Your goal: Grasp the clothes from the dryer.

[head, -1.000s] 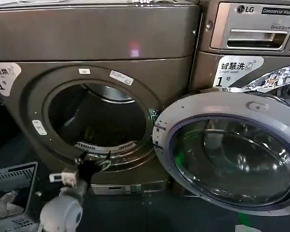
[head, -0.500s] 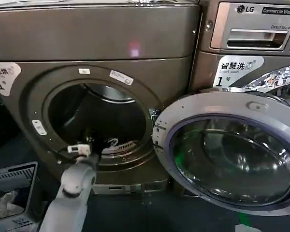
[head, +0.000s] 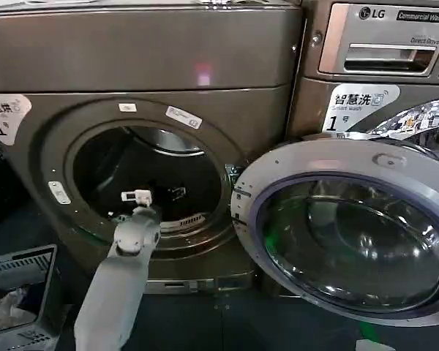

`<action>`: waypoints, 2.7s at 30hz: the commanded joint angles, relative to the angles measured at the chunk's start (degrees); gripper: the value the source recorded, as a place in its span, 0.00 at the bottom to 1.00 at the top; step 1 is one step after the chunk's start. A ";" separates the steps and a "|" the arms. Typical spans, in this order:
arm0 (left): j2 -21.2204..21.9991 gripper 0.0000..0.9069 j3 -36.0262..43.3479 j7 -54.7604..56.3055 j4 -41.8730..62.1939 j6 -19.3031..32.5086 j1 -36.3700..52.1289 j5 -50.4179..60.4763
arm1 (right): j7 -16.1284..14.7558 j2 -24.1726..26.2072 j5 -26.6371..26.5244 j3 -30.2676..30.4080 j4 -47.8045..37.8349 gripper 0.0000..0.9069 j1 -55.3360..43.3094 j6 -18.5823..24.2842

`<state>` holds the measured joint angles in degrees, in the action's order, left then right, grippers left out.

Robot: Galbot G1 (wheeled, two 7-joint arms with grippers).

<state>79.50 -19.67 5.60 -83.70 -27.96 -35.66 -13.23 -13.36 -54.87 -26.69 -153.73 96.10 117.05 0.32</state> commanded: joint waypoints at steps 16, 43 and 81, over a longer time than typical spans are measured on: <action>3.86 1.00 3.42 -1.56 32.42 6.49 23.57 1.82 | -1.76 0.11 -3.04 0.97 1.83 1.00 -1.58 0.16; 1.28 1.00 25.04 -37.97 56.75 9.56 39.10 23.06 | -2.68 0.23 -2.75 3.54 2.18 1.00 -4.08 0.84; 0.01 1.00 42.61 -65.42 65.62 28.87 48.17 62.67 | -3.13 -0.97 -2.16 4.52 2.94 1.00 -5.02 1.34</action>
<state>79.52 20.61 -55.33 -19.07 -0.68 10.89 41.64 -16.44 -55.74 -28.89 -149.33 98.97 112.16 1.65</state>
